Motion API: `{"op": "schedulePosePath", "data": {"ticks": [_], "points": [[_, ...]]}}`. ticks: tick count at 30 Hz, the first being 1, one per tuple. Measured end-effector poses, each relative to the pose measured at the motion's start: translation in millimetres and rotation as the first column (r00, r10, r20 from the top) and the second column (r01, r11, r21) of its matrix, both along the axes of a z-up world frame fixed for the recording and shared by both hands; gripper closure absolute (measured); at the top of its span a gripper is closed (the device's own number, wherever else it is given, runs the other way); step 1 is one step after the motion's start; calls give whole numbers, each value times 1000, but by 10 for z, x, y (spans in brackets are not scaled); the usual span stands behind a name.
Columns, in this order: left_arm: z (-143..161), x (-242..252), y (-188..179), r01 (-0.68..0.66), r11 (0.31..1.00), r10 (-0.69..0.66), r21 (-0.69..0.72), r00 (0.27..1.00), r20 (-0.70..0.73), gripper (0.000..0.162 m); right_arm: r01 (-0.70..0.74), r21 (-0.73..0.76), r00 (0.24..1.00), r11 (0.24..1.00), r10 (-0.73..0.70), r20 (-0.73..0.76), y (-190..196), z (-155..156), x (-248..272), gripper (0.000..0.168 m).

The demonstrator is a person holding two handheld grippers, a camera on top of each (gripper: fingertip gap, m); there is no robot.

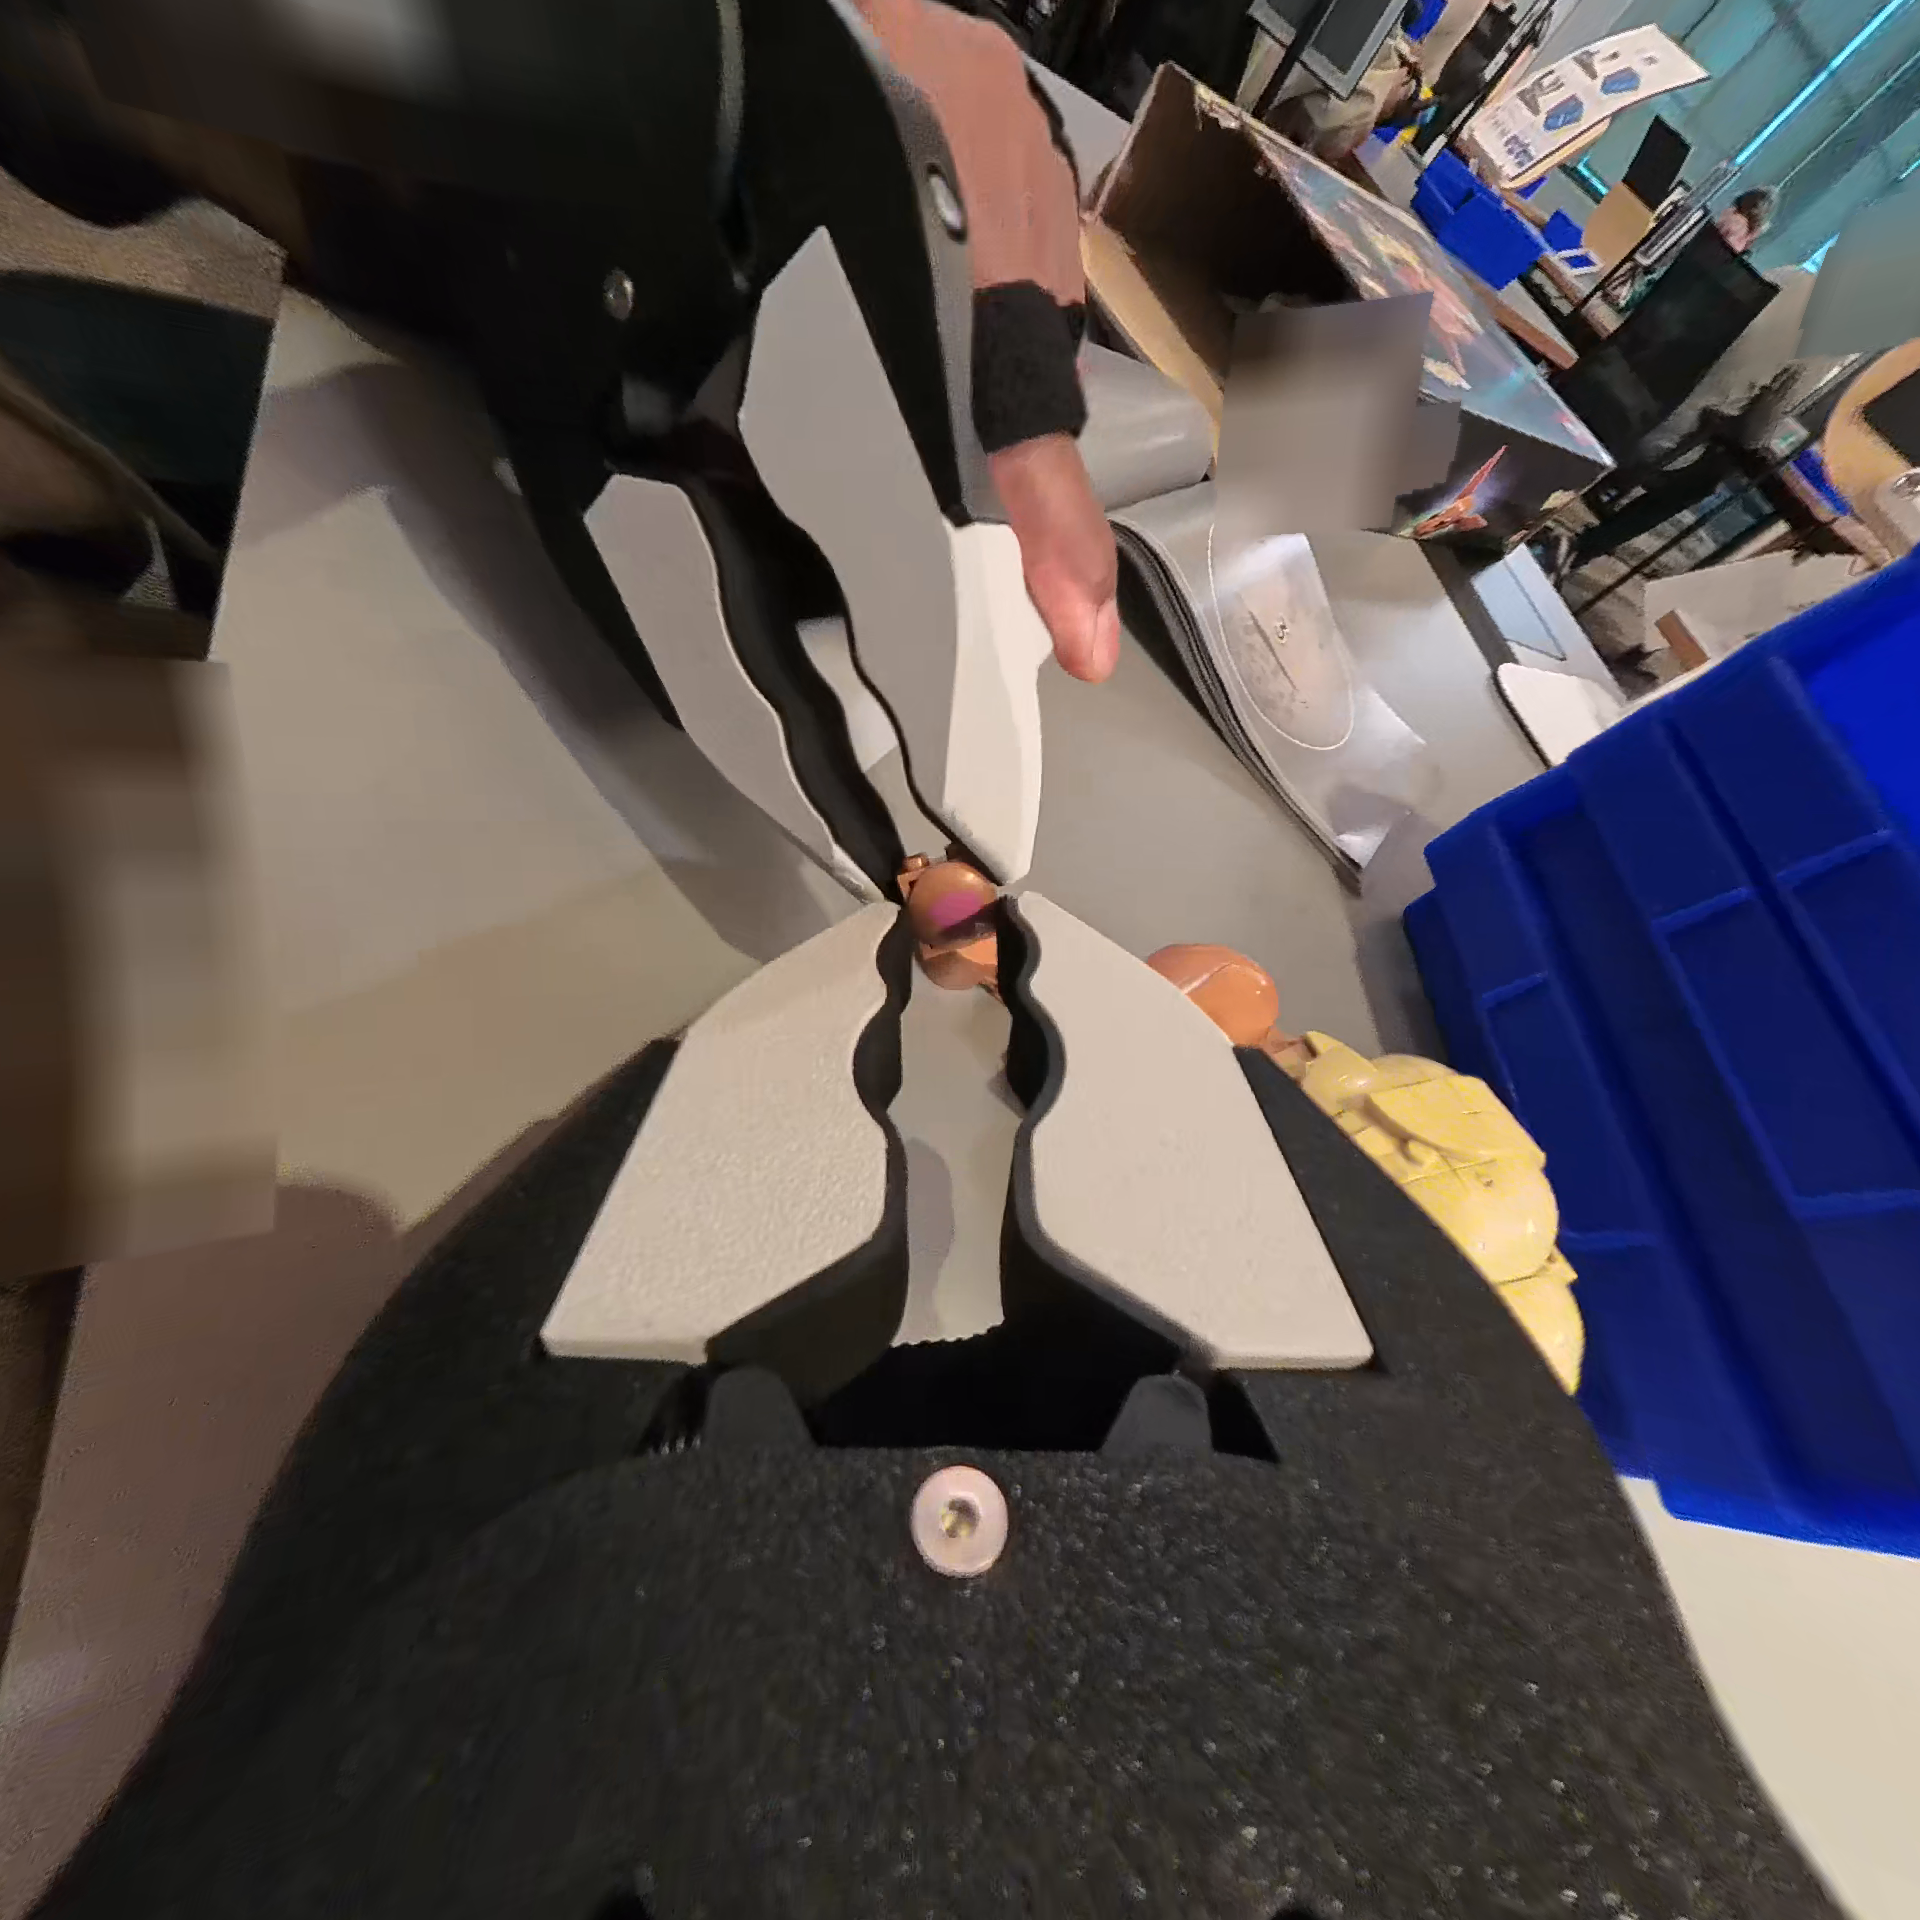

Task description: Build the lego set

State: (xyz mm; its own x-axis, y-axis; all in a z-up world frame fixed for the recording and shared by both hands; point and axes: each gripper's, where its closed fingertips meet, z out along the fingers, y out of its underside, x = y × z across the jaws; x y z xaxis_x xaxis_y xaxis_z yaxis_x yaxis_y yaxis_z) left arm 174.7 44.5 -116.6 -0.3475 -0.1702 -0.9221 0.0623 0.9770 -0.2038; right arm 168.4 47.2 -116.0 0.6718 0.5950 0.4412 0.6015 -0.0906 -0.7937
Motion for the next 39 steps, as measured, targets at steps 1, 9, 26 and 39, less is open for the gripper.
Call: {"op": "schedulePosePath", "data": {"ticks": [1, 9, 26, 39], "points": [[-5, 0, -2, -1, 1000, 0, 18, 1000, 6, 146, 0, -6, 1000, 1000, 0, -7, -3, -5, 1, 153], [82, 24, 8, -58, 928, 23, -367, 995, -98, 144, 27, 57, 999, 998, -24, -49, -1, 92, 55, 154], [159, -6, -39, -84, 710, -101, -699, 970, -219, 138, 16, 140, 1000, 990, -12, -27, -4, 151, 26, 154], [90, -77, -76, -3, 852, -109, -524, 977, -184, 146, -30, 140, 999, 990, 26, 28, -46, 97, -40, 154]]}}
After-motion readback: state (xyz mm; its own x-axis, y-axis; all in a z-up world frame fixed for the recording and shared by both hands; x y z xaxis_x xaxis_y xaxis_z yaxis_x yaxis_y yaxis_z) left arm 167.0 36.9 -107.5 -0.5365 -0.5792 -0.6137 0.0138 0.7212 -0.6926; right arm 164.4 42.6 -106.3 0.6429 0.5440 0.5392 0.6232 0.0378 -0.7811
